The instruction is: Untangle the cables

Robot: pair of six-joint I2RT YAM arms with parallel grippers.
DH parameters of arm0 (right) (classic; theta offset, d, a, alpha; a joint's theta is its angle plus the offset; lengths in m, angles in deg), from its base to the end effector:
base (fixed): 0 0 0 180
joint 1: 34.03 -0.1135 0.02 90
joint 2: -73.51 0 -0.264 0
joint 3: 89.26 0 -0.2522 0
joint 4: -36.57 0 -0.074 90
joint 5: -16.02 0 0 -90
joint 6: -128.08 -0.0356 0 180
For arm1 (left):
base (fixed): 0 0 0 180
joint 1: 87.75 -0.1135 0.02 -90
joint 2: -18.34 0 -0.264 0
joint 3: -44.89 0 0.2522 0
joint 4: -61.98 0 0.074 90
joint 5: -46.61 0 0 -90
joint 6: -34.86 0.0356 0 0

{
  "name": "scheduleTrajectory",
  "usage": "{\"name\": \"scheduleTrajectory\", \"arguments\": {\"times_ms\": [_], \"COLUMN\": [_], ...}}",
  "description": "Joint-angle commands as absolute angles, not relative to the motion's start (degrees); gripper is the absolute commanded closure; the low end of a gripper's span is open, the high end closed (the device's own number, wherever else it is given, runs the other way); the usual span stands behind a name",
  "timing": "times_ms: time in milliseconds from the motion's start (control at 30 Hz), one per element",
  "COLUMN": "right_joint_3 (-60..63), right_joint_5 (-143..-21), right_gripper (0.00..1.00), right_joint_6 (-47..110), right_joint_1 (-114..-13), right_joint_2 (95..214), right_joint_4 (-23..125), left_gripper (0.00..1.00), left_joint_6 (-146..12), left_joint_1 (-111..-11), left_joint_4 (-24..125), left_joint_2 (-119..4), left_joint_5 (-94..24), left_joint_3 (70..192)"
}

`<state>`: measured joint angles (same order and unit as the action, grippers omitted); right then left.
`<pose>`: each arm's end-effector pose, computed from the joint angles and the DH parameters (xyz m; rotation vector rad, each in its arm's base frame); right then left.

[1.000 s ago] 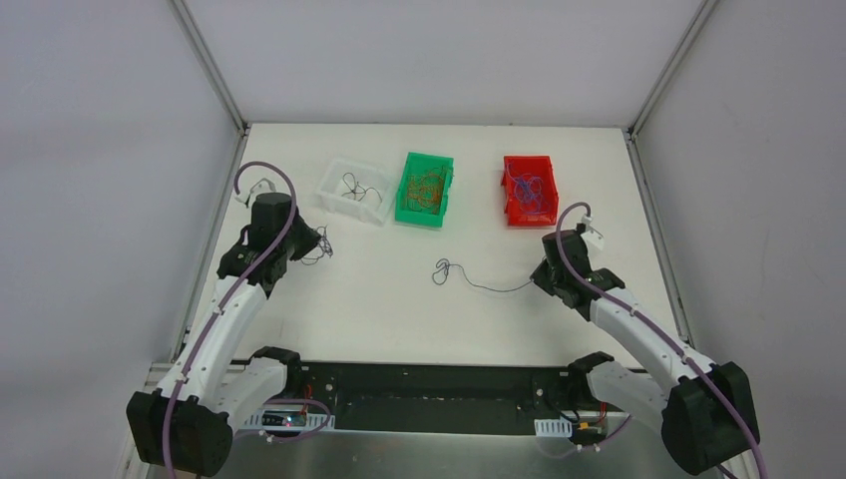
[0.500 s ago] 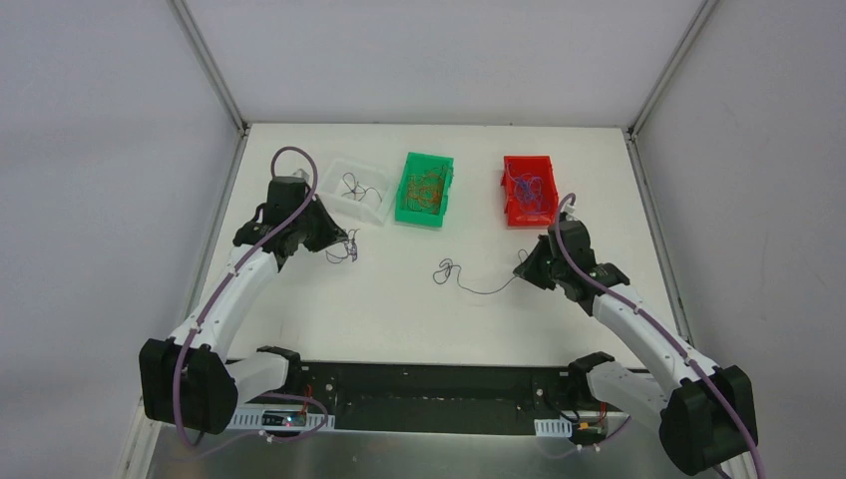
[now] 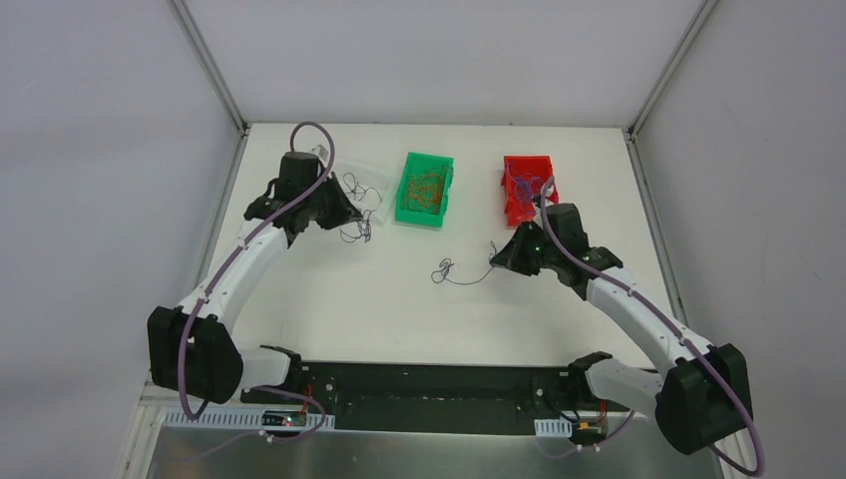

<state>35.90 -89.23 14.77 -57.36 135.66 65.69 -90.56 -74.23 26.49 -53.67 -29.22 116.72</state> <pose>0.2112 0.1013 0.2505 -0.1543 2.2774 0.7351 0.2691 -0.0737 0.3005 -0.2889 2.2547 -0.7388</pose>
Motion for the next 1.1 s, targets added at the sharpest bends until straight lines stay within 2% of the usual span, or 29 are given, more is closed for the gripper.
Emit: {"name": "scheduleTrajectory", "arguments": {"times_ms": [0, 333, 867, 967, 1067], "right_joint_3": [36.22, 34.38, 32.30, 31.87, 32.17], "right_joint_5": [-91.95, -93.44, -95.01, -95.17, -94.70], "right_gripper": [1.00, 1.00, 1.00, 1.00, 1.00], "right_joint_6": [13.65, 13.40, 14.17, 14.24, 14.45], "right_joint_1": [-58.70, -60.57, -61.00, -60.96, -61.01], "right_joint_2": [138.01, 142.51, 146.86, 146.94, 145.81], "right_joint_4": [61.94, 60.79, 60.22, 60.47, 61.04], "left_gripper": [1.00, 1.00, 1.00, 1.00, 1.00], "left_joint_6": [-88.54, -87.60, -90.47, -92.85, -93.85], "left_joint_1": [-74.79, -76.69, -82.26, -82.70, -82.73], "left_joint_4": [28.17, 29.33, 31.26, 31.25, 31.70], "left_joint_2": [-58.05, -71.35, -98.13, -101.12, -99.68], "left_joint_5": [-31.62, -35.13, -25.86, -23.35, -22.96], "left_joint_3": [124.08, 141.12, 167.35, 167.42, 161.80]}}
